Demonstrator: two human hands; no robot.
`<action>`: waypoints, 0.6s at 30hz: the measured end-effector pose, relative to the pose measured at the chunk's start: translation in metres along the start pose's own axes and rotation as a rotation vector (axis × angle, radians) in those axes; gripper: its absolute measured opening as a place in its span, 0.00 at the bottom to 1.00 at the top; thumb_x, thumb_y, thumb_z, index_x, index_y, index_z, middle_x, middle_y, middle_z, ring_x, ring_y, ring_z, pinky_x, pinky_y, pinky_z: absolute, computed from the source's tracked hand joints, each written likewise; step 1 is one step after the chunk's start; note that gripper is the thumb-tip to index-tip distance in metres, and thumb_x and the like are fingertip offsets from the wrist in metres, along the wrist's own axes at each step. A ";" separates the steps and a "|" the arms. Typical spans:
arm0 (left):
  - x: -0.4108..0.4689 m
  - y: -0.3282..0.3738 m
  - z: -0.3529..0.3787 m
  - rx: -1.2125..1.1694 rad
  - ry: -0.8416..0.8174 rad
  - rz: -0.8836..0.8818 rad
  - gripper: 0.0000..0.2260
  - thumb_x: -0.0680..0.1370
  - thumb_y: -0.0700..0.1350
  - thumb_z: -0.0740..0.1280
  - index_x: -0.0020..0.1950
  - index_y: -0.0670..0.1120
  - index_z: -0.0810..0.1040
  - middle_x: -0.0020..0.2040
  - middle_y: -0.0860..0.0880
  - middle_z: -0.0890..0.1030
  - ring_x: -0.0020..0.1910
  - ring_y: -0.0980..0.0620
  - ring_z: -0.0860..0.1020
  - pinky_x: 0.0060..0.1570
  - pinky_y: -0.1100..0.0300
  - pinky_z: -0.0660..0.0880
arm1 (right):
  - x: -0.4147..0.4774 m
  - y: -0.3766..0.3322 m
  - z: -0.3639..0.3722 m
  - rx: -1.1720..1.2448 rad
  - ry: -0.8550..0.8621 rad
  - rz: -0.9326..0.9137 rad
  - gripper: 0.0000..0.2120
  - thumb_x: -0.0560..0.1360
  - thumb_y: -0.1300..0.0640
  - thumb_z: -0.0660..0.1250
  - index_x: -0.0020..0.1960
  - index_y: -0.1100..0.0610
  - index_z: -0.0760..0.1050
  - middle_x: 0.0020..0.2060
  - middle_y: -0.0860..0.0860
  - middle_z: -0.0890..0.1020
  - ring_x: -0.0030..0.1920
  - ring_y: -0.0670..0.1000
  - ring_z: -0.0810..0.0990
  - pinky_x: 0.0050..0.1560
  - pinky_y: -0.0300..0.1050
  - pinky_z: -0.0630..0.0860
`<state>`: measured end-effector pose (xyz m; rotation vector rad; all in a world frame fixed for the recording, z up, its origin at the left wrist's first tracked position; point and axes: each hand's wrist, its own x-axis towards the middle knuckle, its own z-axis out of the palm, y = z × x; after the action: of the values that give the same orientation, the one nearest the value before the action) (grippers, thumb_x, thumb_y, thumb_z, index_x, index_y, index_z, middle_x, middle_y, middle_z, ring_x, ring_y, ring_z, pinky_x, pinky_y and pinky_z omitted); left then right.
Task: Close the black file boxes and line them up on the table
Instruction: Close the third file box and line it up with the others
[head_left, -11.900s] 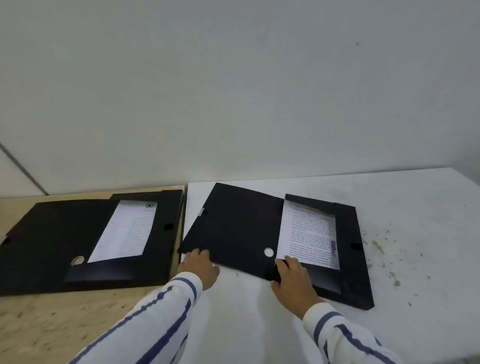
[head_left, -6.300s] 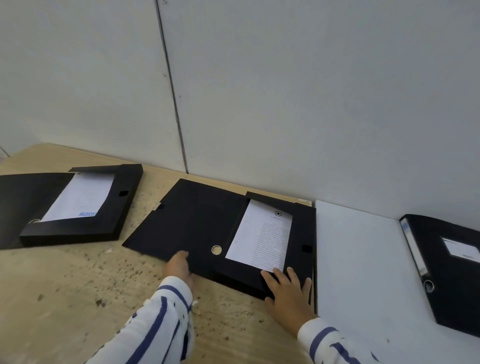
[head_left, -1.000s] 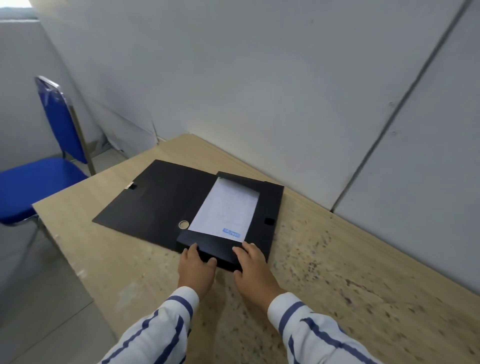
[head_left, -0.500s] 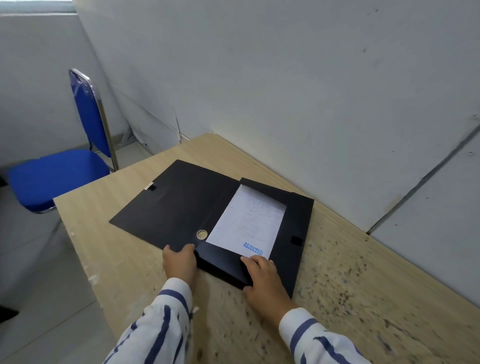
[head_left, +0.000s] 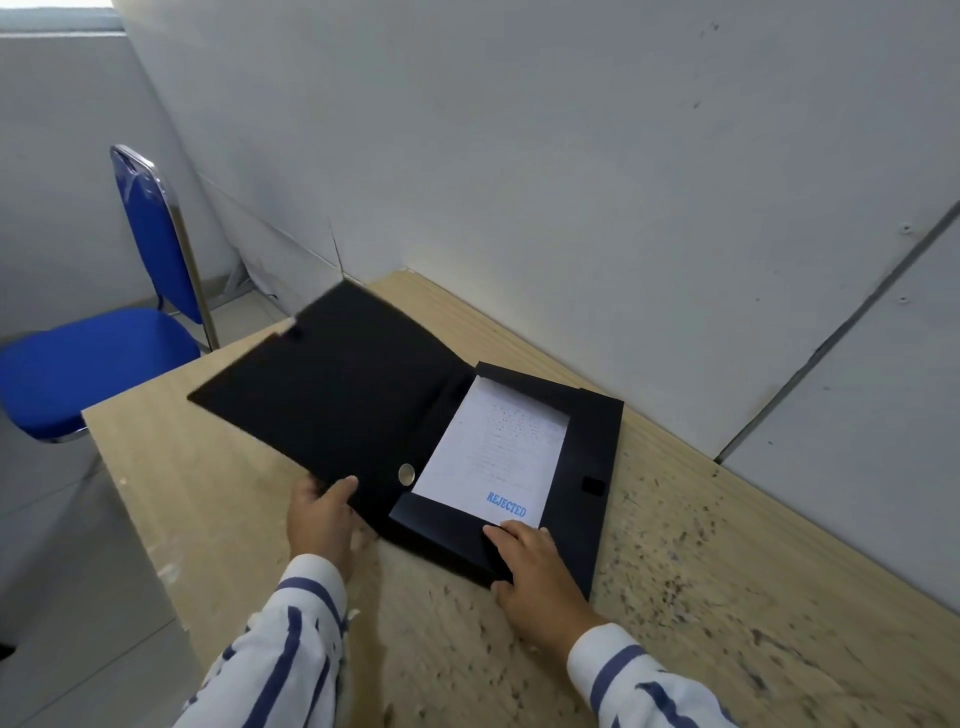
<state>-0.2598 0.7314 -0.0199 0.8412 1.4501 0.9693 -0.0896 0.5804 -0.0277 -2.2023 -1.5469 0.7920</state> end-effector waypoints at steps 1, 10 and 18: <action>-0.005 0.003 0.001 0.055 -0.046 0.062 0.17 0.76 0.41 0.65 0.64 0.44 0.72 0.57 0.45 0.78 0.55 0.40 0.77 0.58 0.45 0.74 | 0.000 -0.001 0.000 0.002 -0.003 0.008 0.27 0.78 0.59 0.61 0.74 0.50 0.58 0.73 0.47 0.61 0.75 0.54 0.53 0.76 0.49 0.48; -0.038 0.000 0.009 0.879 -0.288 0.525 0.15 0.80 0.42 0.58 0.66 0.49 0.73 0.53 0.39 0.83 0.49 0.37 0.79 0.40 0.56 0.67 | -0.008 -0.002 -0.009 0.464 0.209 0.089 0.20 0.78 0.56 0.63 0.69 0.52 0.68 0.68 0.50 0.70 0.65 0.47 0.68 0.67 0.38 0.62; -0.043 -0.001 0.007 1.149 -0.487 0.721 0.24 0.80 0.42 0.57 0.74 0.60 0.61 0.71 0.53 0.72 0.64 0.46 0.76 0.54 0.54 0.76 | -0.012 0.012 -0.047 1.396 0.372 0.246 0.26 0.78 0.39 0.50 0.70 0.51 0.67 0.58 0.50 0.79 0.62 0.52 0.74 0.69 0.54 0.61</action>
<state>-0.2484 0.6922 -0.0033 2.3627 1.1936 0.2537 -0.0550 0.5672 0.0058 -1.2962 -0.2498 0.9899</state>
